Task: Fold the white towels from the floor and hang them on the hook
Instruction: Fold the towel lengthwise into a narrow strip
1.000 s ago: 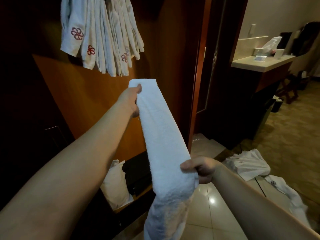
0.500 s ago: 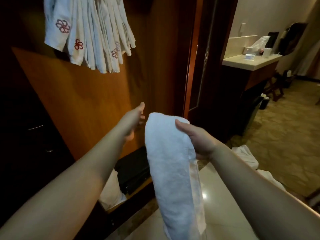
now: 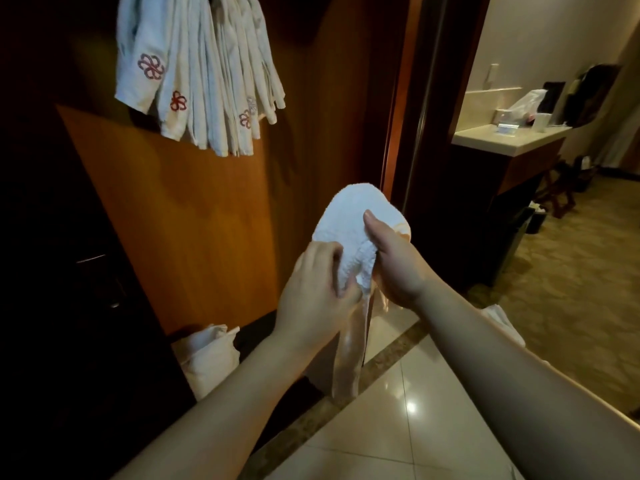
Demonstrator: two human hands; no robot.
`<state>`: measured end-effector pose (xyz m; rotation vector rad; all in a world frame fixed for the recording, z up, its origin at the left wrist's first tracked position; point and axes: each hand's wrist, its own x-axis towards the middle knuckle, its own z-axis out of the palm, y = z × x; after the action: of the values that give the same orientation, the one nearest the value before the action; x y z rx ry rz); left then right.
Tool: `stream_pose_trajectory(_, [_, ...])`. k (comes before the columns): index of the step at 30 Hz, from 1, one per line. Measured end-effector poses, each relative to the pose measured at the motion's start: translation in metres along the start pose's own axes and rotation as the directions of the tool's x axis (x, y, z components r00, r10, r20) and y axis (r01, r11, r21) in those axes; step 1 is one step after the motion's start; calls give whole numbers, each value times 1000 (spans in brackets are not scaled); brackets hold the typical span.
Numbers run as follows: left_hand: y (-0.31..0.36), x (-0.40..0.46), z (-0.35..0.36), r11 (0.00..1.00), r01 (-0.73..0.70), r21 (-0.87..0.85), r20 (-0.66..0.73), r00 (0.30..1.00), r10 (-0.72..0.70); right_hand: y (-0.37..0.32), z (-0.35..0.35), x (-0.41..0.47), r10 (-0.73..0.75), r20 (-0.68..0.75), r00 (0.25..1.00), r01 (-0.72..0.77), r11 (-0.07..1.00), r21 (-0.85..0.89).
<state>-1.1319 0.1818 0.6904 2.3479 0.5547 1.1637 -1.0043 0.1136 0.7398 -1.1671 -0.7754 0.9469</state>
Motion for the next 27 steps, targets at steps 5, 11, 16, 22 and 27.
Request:
stream_pose_trajectory(5, [1,2,8,974,-32,226,-16,999,36,-1,7,3,-7,-47,999,5,999,-35])
stream_pose_trajectory(11, [3,2,4,959,48,280,-41,998,-38,0,15,0,-18,-188,982,-21,979,-202])
stream_pose_trajectory(16, [3,1,-9,955,-89,282,-129,983,129,-4,10,1,-28,-281,959,-55,958,-282])
stream_pose_trajectory(22, [9,-19,9,965,-198,170,-3,979,202,-1,18,-7,-60,-306,950,-57,931,-359])
stream_pose_trajectory(27, [17,-22,15,947,163,-277,75,986,-148,-1,22,-13,-31,-217,976,-87,855,-511])
